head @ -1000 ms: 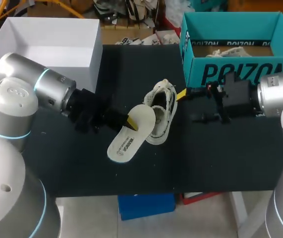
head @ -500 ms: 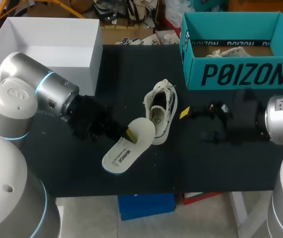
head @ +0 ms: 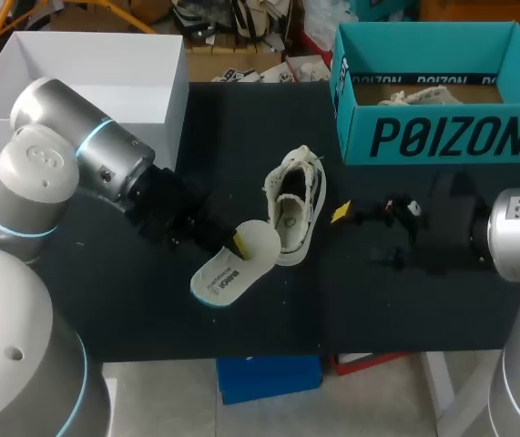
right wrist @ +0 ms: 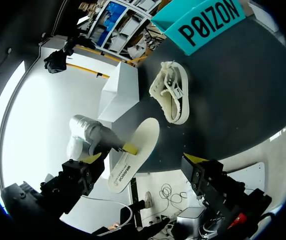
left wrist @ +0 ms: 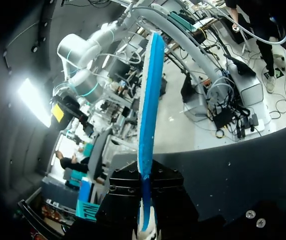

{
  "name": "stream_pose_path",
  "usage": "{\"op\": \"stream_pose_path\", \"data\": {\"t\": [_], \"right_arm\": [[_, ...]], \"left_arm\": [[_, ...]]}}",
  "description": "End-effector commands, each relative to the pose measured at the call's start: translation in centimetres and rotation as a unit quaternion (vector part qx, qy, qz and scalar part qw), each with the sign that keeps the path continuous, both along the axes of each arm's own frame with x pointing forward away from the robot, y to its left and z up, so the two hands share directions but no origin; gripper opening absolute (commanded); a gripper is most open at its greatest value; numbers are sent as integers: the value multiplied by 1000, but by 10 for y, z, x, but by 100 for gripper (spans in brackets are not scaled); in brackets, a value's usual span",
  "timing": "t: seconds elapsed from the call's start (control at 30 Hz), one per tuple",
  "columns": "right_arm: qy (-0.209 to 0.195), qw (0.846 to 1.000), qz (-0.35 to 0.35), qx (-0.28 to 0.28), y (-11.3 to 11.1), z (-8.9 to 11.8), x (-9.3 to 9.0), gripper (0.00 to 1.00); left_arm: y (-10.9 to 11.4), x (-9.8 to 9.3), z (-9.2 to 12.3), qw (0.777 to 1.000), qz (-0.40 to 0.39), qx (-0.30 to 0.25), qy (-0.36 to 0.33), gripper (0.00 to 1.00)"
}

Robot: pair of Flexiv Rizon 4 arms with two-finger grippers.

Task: Take the shoe out of the shoebox, open the shoe tongue, remove and reinsert the insole, then place the shoe into the shoebox

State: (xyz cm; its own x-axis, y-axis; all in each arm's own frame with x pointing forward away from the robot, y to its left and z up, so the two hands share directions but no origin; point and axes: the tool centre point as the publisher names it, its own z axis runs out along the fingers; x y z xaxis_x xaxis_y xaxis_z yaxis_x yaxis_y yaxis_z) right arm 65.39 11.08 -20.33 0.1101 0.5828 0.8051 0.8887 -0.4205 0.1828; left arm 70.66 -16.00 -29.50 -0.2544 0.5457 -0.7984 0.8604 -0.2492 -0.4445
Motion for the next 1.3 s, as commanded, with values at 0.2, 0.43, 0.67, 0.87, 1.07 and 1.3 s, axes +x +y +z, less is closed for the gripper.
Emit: {"op": "stream_pose_path", "data": {"t": [0.2,0.43,0.67,0.87,1.07,1.3], "right_arm": [[-9,1000,-12,0,2,-2,-3,100],[-9,1000,-12,0,2,-2,-3,100],[14,999,24,23,-12,-6,14,100],[19,999,31,17,-24,-4,23,100],[18,999,25,20,-28,-6,25,100],[18,999,25,20,-28,-6,25,100]], "left_arm": [[-22,29,-13,999,-39,7,9,0],[-30,35,-15,999,-47,7,10,0],[-32,37,-18,999,-50,7,13,0],[-31,39,-18,999,-47,7,15,0],[-32,43,-19,998,-57,21,16,0],[-39,51,-28,995,-75,56,25,0]]}}
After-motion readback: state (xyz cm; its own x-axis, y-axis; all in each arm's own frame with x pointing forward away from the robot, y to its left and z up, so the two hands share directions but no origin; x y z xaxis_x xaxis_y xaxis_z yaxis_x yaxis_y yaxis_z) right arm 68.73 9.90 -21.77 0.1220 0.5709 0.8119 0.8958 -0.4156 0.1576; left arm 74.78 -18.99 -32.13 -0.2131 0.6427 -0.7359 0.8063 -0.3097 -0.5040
